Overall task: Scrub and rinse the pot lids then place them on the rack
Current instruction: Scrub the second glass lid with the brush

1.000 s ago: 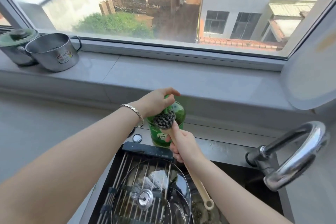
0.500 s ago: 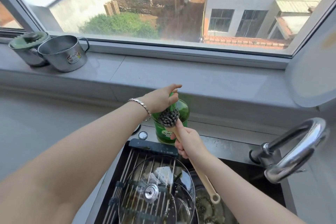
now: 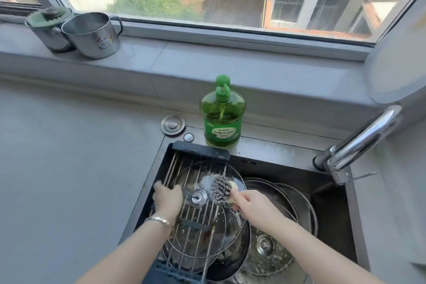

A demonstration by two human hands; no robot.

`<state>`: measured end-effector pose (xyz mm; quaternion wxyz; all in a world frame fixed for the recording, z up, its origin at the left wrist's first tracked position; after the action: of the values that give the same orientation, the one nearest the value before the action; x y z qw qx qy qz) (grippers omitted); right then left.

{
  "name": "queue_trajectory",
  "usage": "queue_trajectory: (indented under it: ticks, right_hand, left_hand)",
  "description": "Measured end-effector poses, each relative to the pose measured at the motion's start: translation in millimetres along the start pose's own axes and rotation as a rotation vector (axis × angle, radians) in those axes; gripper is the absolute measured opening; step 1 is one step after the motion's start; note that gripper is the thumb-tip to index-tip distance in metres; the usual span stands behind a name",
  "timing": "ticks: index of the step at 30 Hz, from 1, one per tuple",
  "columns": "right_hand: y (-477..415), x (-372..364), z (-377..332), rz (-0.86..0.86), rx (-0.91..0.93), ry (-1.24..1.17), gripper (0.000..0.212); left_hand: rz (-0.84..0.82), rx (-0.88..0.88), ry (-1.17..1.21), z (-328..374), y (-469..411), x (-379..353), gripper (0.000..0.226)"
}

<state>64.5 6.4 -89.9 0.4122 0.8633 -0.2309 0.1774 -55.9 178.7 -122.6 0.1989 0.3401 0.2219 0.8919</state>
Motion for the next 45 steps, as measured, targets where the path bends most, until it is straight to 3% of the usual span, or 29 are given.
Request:
queue_trajectory:
  ticks: [2, 4, 7, 12, 17, 27, 32, 34, 37, 42, 45]
  right_hand:
    - [2, -9, 14, -0.012, -0.041, 0.013, 0.053]
    - [4, -15, 23, -0.015, -0.07, 0.023, 0.053]
    - [7, -21, 29, -0.02, -0.1, 0.033, 0.05]
    - [15, -25, 32, -0.016, -0.115, 0.01, 0.05]
    - [17, -25, 34, -0.018, -0.13, -0.02, 0.05]
    - [22, -20, 42, -0.003, -0.134, -0.045, 0.049]
    - [42, 1, 44, 0.214, -0.087, 0.031, 0.051]
    - [53, 12, 44, 0.359, -0.02, 0.189, 0.038]
    - [69, 18, 42, 0.507, 0.096, 0.458, 0.049]
    - [105, 8, 32, 0.739, 0.266, 0.508, 0.06]
    - [142, -22, 18, 0.635, 0.449, 0.471, 0.057]
  left_hand:
    - [0.053, 0.327, 0.061, -61, -4, 0, 0.057]
    - [0.017, 0.493, 0.231, -97, -6, -4, 0.043]
    - [-0.122, 0.61, 0.458, -121, -7, -9, 0.032]
    - [-0.009, 0.662, 0.763, -137, -6, -20, 0.053]
    - [0.009, 0.607, 0.926, -133, -2, -38, 0.065]
    - [0.111, 0.472, 0.925, -118, 18, -29, 0.06]
    - [0.117, 0.276, 0.815, -84, 33, 4, 0.047]
    - [0.087, 0.158, 0.757, -65, 40, 21, 0.041]
    - [0.014, 0.031, 0.717, -38, 57, 38, 0.04]
    - [-0.002, -0.06, 0.661, -3, 102, 38, 0.048]
    - [0.029, -0.134, 0.596, 18, 127, 27, 0.049]
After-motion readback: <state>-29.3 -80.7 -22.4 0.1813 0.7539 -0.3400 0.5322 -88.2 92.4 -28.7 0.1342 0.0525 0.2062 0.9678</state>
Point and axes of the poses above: each hand's wrist, its own y-axis away from the middle knuckle, its own x-axis out of the back of the hand, z = x × y, the point moved 3 cm from there along -y, towards the middle knuckle, and after that the axes turned 7 degrees about -x, right-handed, at the moved point
